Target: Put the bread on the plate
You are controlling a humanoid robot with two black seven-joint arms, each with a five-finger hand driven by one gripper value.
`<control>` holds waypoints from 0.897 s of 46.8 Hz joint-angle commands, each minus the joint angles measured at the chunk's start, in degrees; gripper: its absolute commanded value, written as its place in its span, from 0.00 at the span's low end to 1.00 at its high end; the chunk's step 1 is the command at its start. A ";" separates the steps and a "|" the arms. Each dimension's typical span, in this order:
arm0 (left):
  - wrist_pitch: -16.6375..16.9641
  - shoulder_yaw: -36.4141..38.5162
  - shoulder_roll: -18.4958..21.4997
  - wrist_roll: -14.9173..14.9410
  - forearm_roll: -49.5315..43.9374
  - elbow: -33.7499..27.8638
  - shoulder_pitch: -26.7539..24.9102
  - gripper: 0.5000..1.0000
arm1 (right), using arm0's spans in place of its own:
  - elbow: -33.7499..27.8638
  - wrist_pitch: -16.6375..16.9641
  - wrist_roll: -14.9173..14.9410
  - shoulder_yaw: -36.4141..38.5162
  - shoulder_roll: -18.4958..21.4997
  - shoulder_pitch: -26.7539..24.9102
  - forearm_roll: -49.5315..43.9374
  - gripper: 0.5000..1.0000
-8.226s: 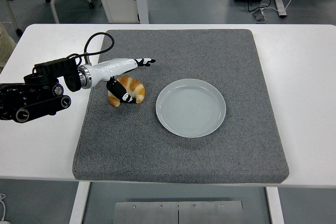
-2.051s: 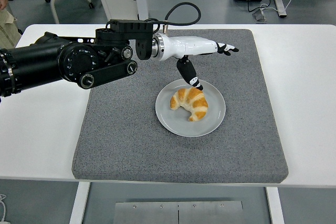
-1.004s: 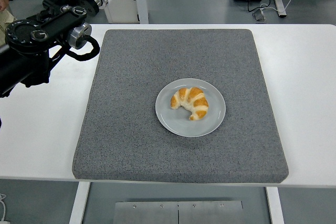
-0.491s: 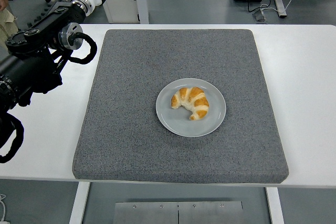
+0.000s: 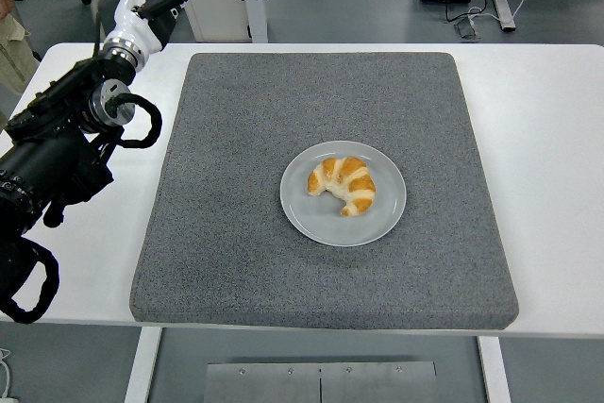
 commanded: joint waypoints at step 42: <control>-1.85 -1.31 -2.12 -0.71 -2.13 0.12 4.45 0.95 | 0.61 0.12 0.00 0.35 0.00 -0.16 0.09 1.00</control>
